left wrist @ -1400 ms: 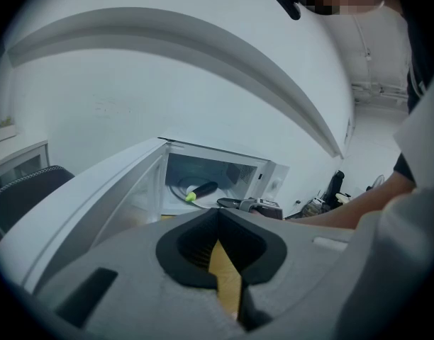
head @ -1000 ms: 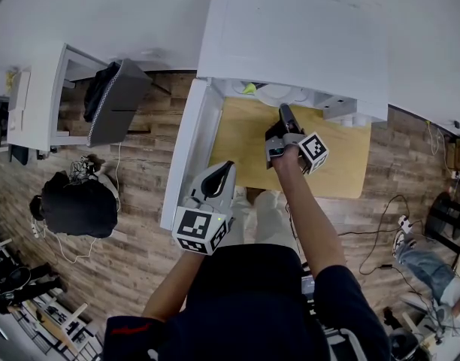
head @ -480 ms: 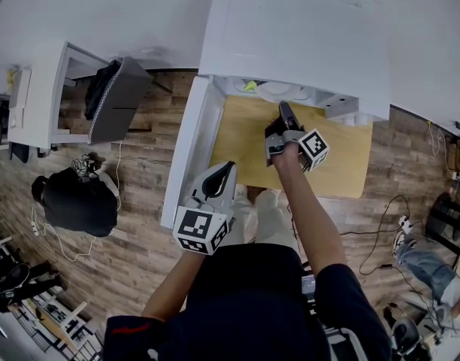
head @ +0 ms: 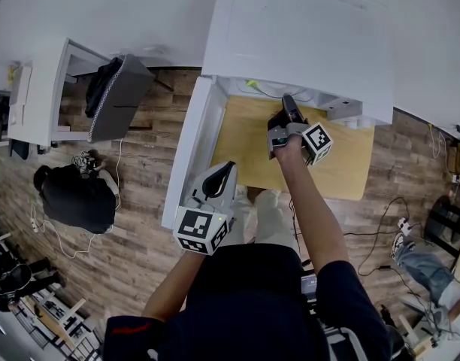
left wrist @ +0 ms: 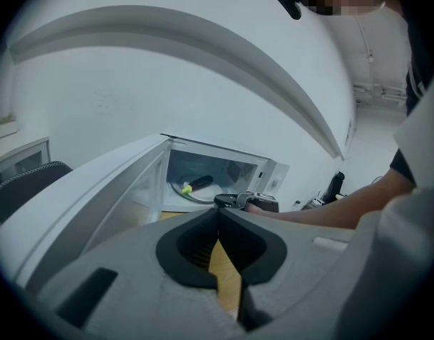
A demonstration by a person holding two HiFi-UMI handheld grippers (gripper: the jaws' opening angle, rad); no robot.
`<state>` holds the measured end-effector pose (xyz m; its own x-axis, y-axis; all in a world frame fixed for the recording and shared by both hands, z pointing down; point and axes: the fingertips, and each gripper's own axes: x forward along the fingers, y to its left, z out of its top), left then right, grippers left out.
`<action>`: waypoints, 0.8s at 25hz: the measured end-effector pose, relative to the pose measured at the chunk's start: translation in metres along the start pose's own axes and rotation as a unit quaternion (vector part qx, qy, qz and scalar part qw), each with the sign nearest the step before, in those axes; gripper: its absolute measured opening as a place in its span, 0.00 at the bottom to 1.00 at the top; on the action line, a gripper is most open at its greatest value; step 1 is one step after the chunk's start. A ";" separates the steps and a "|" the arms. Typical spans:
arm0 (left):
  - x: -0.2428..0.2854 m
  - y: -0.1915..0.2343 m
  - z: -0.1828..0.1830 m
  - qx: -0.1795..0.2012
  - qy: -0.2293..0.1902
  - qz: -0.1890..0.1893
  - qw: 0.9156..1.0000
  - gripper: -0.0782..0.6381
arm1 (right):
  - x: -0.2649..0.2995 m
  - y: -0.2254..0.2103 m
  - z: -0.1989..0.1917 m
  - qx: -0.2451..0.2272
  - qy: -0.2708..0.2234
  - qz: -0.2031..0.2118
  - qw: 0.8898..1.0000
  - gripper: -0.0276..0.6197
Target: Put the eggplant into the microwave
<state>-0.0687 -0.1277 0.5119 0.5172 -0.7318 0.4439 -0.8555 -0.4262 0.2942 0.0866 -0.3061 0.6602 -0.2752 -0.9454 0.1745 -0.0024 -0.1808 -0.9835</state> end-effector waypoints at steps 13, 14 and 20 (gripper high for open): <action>-0.002 0.000 -0.002 -0.003 -0.001 0.000 1.000 0.13 | 0.003 0.003 0.000 0.000 -0.003 0.004 1.000 0.09; -0.001 0.001 0.000 -0.003 -0.002 0.000 1.000 0.13 | 0.002 0.003 0.000 -0.001 -0.002 0.003 1.000 0.09; -0.001 0.001 0.011 -0.001 -0.013 -0.002 1.000 0.13 | -0.017 0.008 -0.010 -0.047 0.029 -0.005 0.998 0.09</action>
<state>-0.0701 -0.1330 0.5019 0.5195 -0.7442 0.4198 -0.8535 -0.4283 0.2969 0.0818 -0.2891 0.6489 -0.3302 -0.9260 0.1831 -0.0951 -0.1604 -0.9825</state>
